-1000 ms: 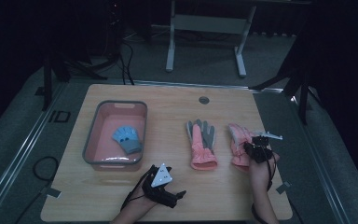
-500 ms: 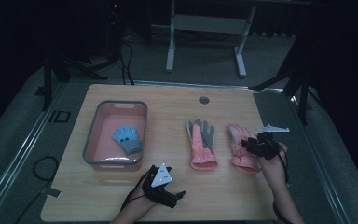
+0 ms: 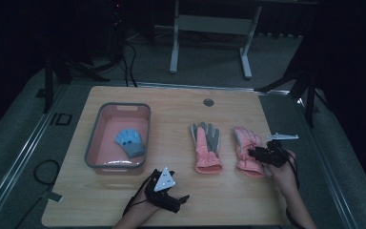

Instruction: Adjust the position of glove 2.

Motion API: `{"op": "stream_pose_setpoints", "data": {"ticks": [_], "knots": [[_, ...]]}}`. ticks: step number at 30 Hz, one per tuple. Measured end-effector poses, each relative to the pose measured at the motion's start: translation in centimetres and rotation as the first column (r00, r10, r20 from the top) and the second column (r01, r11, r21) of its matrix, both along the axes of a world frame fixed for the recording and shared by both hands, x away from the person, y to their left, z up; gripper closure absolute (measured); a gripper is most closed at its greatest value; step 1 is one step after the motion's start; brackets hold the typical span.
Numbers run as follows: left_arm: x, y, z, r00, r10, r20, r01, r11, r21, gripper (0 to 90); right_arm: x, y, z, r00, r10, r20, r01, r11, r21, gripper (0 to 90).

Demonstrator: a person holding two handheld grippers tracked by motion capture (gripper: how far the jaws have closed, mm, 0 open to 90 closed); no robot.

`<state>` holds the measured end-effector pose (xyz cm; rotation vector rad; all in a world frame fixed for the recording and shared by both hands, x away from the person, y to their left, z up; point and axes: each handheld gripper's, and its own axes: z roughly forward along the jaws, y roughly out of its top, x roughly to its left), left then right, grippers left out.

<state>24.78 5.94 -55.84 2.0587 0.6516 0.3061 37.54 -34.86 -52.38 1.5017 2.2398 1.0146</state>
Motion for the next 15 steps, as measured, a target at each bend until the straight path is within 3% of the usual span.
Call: {"op": "stream_pose_setpoints", "data": {"ticks": [3,5,9,15], "knots": [[0.0,0.0,0.0,1.0000,-0.002,-0.002,0.002,1.0000,0.002,2.9,0.0,0.0,-0.9,0.9999,-0.001,0.014,0.001,1.000,0.003,62.4],[0.0,0.0,0.0,1.0000,-0.002,-0.002,0.002,1.0000,0.002,2.8,-0.1,0.1,-1.0,0.9998,-0.001,0.018,0.000,1.000,0.010,70.4],[0.0,-0.1,0.0,1.0000,-0.002,-0.005,0.002,1.0000,0.004,2.9,-0.4,0.9,-0.9,0.9989,-0.009,0.046,0.011,0.999,-0.043,84.8],[0.0,0.0,0.0,1.0000,-0.002,-0.007,0.002,1.0000,-0.003,2.9,-1.1,1.3,0.5,0.9942,-0.068,0.083,0.071,0.997,-0.039,88.5]]}}
